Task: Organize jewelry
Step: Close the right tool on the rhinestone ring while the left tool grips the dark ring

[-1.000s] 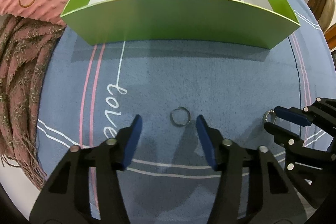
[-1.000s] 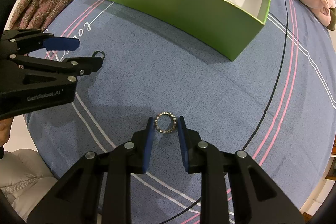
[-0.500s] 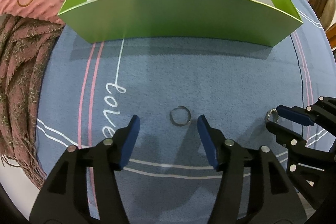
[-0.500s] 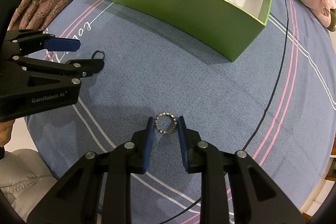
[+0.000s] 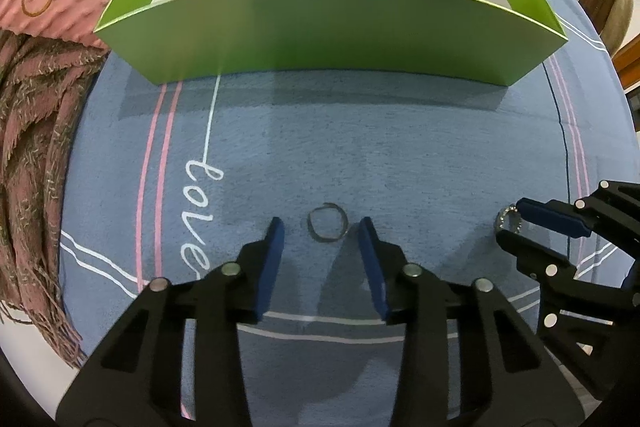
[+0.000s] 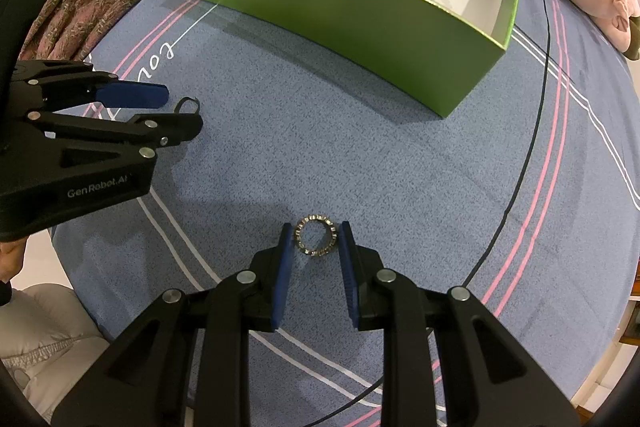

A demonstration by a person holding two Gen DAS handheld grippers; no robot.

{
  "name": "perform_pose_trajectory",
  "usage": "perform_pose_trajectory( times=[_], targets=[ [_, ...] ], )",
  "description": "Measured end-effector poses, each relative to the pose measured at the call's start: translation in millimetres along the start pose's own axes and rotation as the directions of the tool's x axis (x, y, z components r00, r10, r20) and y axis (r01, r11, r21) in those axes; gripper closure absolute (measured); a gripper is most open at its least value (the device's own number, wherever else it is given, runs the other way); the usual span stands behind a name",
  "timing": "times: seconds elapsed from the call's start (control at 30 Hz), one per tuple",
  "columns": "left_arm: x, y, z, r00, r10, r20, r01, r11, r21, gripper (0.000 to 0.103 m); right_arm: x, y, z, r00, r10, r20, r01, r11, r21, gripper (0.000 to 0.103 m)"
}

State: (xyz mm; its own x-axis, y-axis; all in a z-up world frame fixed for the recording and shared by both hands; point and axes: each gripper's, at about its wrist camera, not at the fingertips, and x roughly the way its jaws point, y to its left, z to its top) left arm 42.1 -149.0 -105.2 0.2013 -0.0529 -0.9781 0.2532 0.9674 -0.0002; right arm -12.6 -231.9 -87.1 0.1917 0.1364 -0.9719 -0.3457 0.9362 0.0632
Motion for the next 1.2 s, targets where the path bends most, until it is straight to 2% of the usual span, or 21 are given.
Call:
perform_pose_trajectory(
  times=[0.23,0.27,0.3,0.33,0.63,0.73,0.8,0.9,1.2],
  targets=[
    [0,2,0,1.000,-0.002,0.000,0.002,1.000,-0.011,0.067,0,0,0,1.000,0.000,0.001,0.000,1.000,0.001,0.078],
    [0,1,-2,1.000,-0.001,0.000,0.001,1.000,-0.015,0.063,0,0,0,1.000,0.001,0.001,-0.001,1.000,0.002,0.078],
    [1,2,-2,1.000,0.000,-0.004,0.000,1.000,-0.020,0.053,0,0,0,1.000,0.001,0.001,-0.001,1.000,0.002,0.078],
    [-1,1,-5,1.000,0.002,-0.005,-0.002,1.000,-0.025,0.049,0,-1,0,1.000,0.001,0.001,-0.001,1.000,0.001,0.078],
    [-6,11,-9,0.999,-0.048,0.011,0.049,0.997,-0.054,0.048,0,-3,0,1.000,0.002,0.001,-0.002,1.000,-0.003,0.078],
    [-7,10,-9,1.000,-0.020,0.015,0.020,0.999,-0.035,0.055,0,-3,0,1.000,0.003,0.001,-0.003,1.000,-0.004,0.078],
    [-8,9,-11,1.000,-0.002,0.020,0.002,1.000,-0.028,0.069,0,-3,0,1.000,0.004,0.001,-0.004,1.000,-0.003,0.078],
    [-13,9,-7,1.000,-0.004,0.025,0.005,0.999,-0.034,0.083,0,-4,1,1.000,0.005,0.002,-0.005,1.000,-0.004,0.078],
    [-23,40,-6,0.999,-0.043,0.031,0.046,0.996,-0.082,0.083,-3,-10,2,1.000,0.010,0.009,-0.010,1.000,0.014,0.082]
  ],
)
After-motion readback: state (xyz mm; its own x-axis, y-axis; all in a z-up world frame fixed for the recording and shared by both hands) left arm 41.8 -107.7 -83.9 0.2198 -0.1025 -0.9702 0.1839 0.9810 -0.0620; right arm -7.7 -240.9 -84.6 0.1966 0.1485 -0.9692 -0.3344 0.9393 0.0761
